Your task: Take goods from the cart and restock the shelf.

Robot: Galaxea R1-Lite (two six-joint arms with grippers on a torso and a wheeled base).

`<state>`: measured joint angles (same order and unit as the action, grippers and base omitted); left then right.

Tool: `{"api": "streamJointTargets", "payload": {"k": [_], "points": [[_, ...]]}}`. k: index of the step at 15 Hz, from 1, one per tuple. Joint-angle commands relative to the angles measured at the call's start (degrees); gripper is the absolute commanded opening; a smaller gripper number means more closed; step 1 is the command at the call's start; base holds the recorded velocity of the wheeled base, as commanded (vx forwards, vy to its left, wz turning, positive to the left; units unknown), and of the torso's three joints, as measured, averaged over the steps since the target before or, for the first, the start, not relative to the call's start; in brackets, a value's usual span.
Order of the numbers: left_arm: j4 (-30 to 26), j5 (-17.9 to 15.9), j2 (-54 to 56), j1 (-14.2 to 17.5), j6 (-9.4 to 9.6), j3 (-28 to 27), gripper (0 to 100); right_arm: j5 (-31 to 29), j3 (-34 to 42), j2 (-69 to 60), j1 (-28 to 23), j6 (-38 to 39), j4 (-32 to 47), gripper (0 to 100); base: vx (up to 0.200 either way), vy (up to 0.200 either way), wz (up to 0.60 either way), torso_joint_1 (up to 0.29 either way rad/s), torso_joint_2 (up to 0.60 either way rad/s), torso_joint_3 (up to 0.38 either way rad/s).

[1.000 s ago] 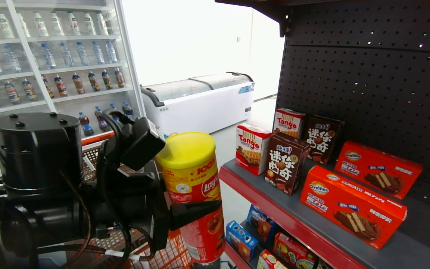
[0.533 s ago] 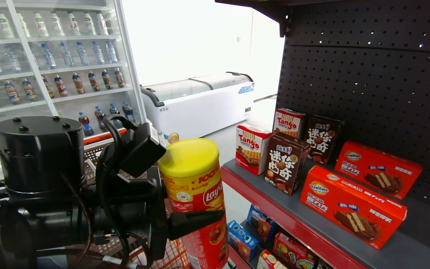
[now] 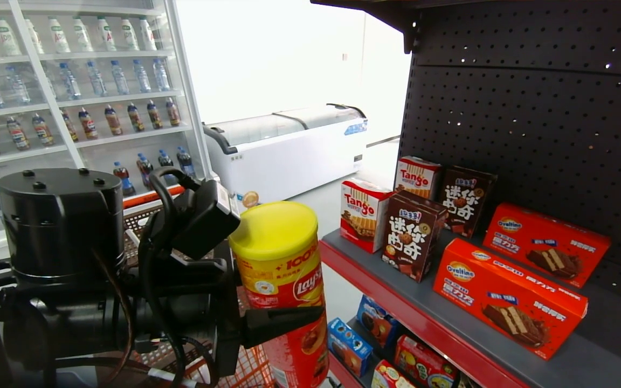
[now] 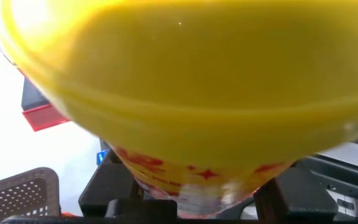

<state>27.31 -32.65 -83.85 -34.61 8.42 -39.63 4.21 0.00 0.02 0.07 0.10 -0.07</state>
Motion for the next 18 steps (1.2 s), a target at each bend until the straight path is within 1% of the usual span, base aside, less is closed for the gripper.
{"api": "streamJointTargets", "payload": {"k": [1, 4, 18], "points": [[0.0, 0.0, -0.2, 0.1, 0.01, -0.1, 0, 0.0, 0.0, 0.0, 0.0, 0.0, 0.0, 100, 0.000, 0.000, 0.00, 0.000, 0.00, 0.000], [0.0, 0.0, -0.2, 0.1, 0.01, -0.3, 0, 0.0, 0.0, 0.0, 0.0, 0.0, 0.0, 100, 0.000, 0.000, 0.00, 0.000, 0.00, 0.000], [0.0, 0.0, -0.1, 0.0, -0.07, -0.6, 0, 0.0, 0.0, 0.0, 0.0, 0.0, 0.0, 100, 0.000, 0.000, -0.60, 0.002, 0.00, 0.004]]}}
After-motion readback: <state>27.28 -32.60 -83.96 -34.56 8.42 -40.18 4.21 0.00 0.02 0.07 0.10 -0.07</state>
